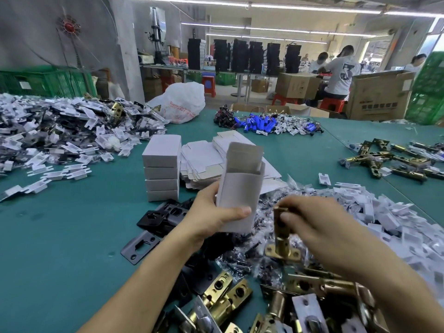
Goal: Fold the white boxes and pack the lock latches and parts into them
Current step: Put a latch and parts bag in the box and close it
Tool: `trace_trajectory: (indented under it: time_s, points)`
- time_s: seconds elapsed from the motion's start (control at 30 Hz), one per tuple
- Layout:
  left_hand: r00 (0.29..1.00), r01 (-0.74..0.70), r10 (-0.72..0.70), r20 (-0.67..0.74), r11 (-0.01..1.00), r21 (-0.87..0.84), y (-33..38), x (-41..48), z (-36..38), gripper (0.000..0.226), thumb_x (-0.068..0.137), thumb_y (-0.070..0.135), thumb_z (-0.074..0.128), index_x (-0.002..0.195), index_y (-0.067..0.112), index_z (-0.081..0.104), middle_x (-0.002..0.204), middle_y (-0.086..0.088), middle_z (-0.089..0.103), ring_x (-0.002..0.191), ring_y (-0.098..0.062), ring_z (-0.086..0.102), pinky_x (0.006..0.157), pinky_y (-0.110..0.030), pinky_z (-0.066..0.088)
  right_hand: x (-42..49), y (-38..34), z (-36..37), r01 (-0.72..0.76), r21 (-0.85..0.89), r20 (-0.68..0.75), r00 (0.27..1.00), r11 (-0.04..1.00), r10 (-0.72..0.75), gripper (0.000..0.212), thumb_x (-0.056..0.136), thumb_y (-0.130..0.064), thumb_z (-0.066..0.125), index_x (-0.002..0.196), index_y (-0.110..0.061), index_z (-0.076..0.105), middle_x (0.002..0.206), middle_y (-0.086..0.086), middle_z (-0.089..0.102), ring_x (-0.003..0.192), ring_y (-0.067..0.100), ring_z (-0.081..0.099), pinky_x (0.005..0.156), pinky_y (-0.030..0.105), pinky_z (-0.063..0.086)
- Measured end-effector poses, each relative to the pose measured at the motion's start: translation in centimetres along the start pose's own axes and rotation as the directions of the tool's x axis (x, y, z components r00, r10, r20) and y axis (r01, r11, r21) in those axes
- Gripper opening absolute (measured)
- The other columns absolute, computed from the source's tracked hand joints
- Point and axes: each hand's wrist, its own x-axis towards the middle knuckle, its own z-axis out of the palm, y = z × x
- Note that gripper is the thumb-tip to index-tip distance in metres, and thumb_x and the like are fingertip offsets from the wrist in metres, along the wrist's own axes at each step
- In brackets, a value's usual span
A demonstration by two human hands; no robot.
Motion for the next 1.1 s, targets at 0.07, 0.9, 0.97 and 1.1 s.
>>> trace_trajectory:
  time_s: [0.07,0.9,0.97,1.1]
  points:
    - [0.997,0.010,-0.014,0.082,0.998,0.058,-0.1,-0.1,-0.1,0.060,0.060,0.022,0.091,0.115,0.022,0.067,0.103,-0.003,0.076,0.095,-0.020,0.073,0.076,-0.031,0.059,0.2,0.8,-0.8,-0.018,0.120,-0.160,0.986,0.993,0.037,0.014,0.099,-0.019,0.053,0.098,-0.027,0.065,0.083,-0.011,0.067,0.071,0.000,0.059,0.064,0.015,0.045]
    - [0.973,-0.208,0.157,0.168,0.915,0.347,-1.0,-0.8,1.7,0.074,0.045,0.042,0.096,0.109,0.023,0.064,0.100,0.006,0.072,0.095,-0.012,0.069,0.084,-0.042,0.058,0.2,-0.3,-1.8,0.226,0.445,-0.561,0.825,0.866,0.073,0.024,0.094,-0.019,0.058,0.116,-0.023,0.066,0.104,-0.003,0.069,0.092,0.014,0.070,0.081,0.037,0.060]
    - [0.975,-0.204,0.158,0.154,0.913,0.354,-1.2,-0.7,1.8,0.076,0.044,0.044,0.096,0.107,0.020,0.063,0.097,0.005,0.072,0.093,-0.013,0.069,0.084,-0.046,0.058,0.1,-0.3,-1.7,0.209,0.429,-0.571,0.817,0.879,0.084,0.024,0.094,-0.013,0.061,0.115,-0.025,0.066,0.102,-0.004,0.071,0.089,0.012,0.071,0.080,0.037,0.060]
    - [0.972,-0.219,0.172,0.162,0.912,0.346,-1.5,-0.5,1.9,0.072,0.044,0.045,0.098,0.103,0.025,0.062,0.096,0.007,0.073,0.090,-0.011,0.070,0.080,-0.044,0.060,0.1,-0.9,-1.6,0.215,0.404,-0.587,0.807,0.889,0.071,0.023,0.092,-0.013,0.064,0.112,-0.025,0.068,0.098,-0.010,0.072,0.088,0.009,0.070,0.079,0.036,0.059]
